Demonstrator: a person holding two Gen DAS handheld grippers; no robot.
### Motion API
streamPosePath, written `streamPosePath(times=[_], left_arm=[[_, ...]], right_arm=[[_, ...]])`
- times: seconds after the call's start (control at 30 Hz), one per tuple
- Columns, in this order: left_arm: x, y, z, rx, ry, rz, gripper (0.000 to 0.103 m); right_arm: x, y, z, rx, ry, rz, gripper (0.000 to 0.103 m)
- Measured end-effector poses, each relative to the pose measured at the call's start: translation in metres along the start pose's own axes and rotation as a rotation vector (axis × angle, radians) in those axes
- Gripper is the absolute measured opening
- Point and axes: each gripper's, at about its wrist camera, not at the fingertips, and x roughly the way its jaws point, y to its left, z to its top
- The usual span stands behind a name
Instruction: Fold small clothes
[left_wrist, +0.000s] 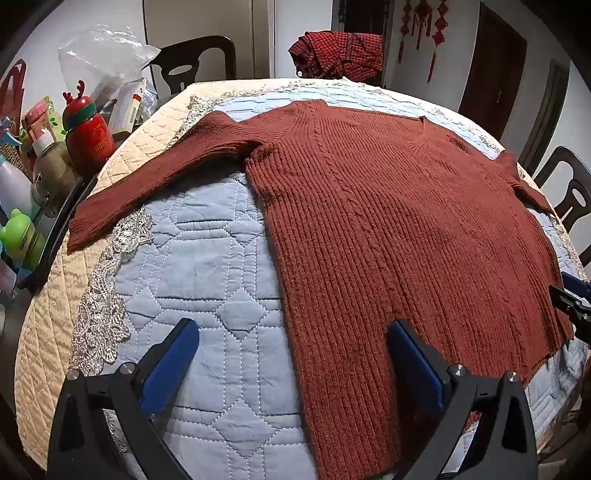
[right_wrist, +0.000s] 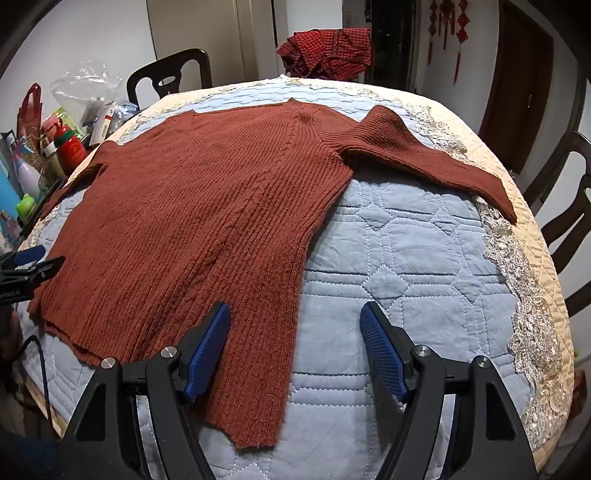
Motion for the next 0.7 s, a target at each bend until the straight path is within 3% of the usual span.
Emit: streamPosePath(times=[0.7], left_arm=[[-0.0023, -0.0001, -0.0005, -0.007, -0.006, 0.011, 0.103]], right_arm=[[-0.0001, -0.0006, -0.0003, 0.002, 0.000, 0.001, 0.073]])
